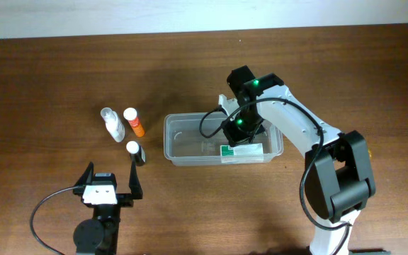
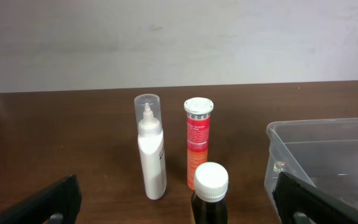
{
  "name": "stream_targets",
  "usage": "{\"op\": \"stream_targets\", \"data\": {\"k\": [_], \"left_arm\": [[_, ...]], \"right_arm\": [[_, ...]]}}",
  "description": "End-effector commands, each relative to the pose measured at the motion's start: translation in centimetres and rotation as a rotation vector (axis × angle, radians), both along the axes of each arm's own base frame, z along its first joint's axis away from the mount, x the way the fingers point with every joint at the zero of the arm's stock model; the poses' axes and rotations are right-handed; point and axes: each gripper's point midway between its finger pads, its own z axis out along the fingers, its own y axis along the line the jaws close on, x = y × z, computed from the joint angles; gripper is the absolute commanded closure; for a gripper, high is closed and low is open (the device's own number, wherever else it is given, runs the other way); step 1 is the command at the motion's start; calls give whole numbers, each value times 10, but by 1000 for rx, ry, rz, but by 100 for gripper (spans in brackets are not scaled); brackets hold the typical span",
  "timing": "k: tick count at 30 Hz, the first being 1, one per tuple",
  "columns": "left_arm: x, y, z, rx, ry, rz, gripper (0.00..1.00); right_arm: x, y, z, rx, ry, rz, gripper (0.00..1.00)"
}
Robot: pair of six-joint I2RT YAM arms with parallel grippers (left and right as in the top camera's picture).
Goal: Pack container
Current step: 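Move the right gripper right toward the gold Tiger Balm jar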
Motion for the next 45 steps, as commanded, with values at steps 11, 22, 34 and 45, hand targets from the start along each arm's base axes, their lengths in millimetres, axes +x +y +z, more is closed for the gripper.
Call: {"op": "stream_targets", "data": {"k": [11, 22, 34, 45], "left_arm": [[0, 3, 1, 19, -5, 14, 1], [0, 3, 1, 19, -5, 14, 1], [0, 3, 1, 19, -5, 14, 1], [0, 3, 1, 19, -5, 14, 1]], "right_arm": [[17, -3, 57, 100, -101, -73, 96], [16, -173, 133, -115, -203, -508, 84], [-18, -317, 120, -99, -77, -986, 2], [-32, -357, 95, -139, -63, -1101, 2]]}}
